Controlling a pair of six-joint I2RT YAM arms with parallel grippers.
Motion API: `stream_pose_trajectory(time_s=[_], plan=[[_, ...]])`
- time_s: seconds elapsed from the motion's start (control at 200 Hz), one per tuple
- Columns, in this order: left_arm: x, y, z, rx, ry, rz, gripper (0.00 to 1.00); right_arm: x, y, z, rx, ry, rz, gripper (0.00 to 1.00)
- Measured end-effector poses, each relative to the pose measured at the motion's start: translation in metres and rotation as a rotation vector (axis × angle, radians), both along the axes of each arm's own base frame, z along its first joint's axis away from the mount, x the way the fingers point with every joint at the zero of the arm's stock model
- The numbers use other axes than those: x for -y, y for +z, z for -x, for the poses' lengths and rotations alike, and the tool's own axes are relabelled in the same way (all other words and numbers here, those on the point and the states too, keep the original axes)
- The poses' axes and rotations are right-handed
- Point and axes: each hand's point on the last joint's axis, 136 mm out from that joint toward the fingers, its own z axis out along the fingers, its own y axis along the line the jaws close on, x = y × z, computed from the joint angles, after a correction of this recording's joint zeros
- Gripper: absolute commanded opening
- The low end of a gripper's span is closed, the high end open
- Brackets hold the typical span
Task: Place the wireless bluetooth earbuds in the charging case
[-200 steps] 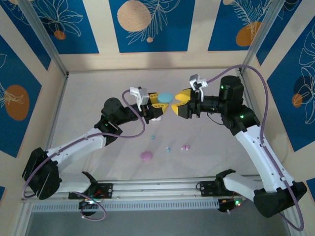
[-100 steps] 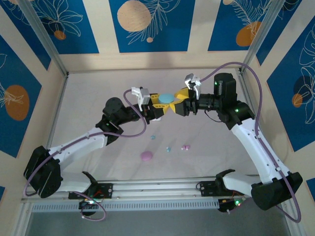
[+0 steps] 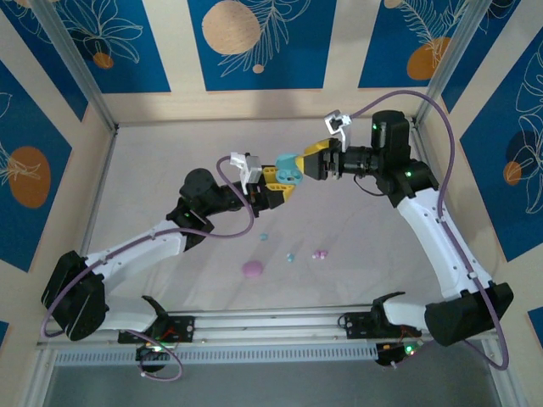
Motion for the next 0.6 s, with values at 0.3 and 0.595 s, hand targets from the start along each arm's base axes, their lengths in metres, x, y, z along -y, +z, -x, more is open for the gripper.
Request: stream_pose_trajectory(time_s=[0.3, 0.595], plan=[[-0.004, 0.003, -0.006, 0.008, 0.049, 0.01, 0.25, 0.006, 0.013, 0.0, -0.145, -0.018, -0.056, 0.65], [-0.016, -0.005, -0.005, 0.008, 0.112, -0.005, 0.25, 0.053, 0.033, 0.006, -0.172, -0.23, -0.113, 0.41]])
